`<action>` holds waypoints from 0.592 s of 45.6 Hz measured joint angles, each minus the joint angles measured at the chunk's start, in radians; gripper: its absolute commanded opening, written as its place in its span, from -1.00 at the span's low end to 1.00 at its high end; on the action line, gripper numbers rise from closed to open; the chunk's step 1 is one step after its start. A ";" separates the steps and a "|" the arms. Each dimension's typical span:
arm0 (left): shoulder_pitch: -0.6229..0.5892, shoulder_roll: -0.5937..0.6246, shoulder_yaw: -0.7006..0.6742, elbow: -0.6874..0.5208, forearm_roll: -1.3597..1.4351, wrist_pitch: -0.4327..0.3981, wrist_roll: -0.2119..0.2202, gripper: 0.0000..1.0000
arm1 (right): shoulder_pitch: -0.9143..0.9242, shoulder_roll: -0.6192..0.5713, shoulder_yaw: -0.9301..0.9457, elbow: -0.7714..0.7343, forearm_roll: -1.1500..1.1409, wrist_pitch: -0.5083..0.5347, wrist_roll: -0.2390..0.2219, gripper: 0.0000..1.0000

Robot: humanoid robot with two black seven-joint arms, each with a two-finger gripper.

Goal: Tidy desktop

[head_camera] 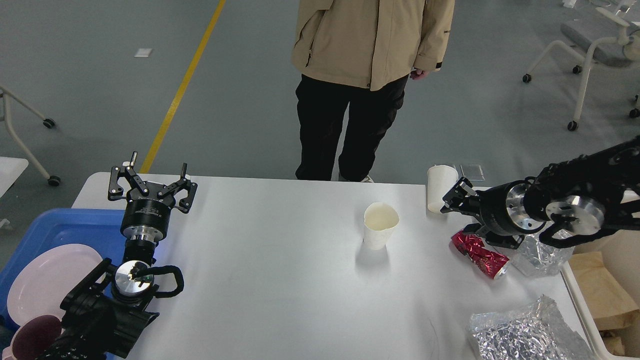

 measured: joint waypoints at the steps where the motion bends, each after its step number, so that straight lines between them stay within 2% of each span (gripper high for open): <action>1: 0.000 0.000 0.000 0.000 0.000 0.000 0.000 1.00 | 0.043 0.019 -0.027 0.022 -0.058 0.007 0.007 1.00; 7: 0.000 0.000 0.000 0.000 0.000 0.000 0.000 1.00 | 0.170 0.108 -0.114 0.067 -0.295 0.038 0.040 1.00; 14: 0.000 0.000 0.000 0.000 0.000 0.000 0.000 1.00 | 0.186 0.156 -0.109 0.056 -0.343 0.054 0.047 1.00; 20: 0.000 0.000 0.000 0.000 0.000 0.000 0.000 1.00 | 0.102 0.180 -0.089 -0.010 -0.316 0.044 0.047 1.00; 27: 0.000 0.000 0.000 0.000 0.000 0.000 0.000 1.00 | -0.085 0.198 -0.062 -0.168 -0.214 0.006 0.046 1.00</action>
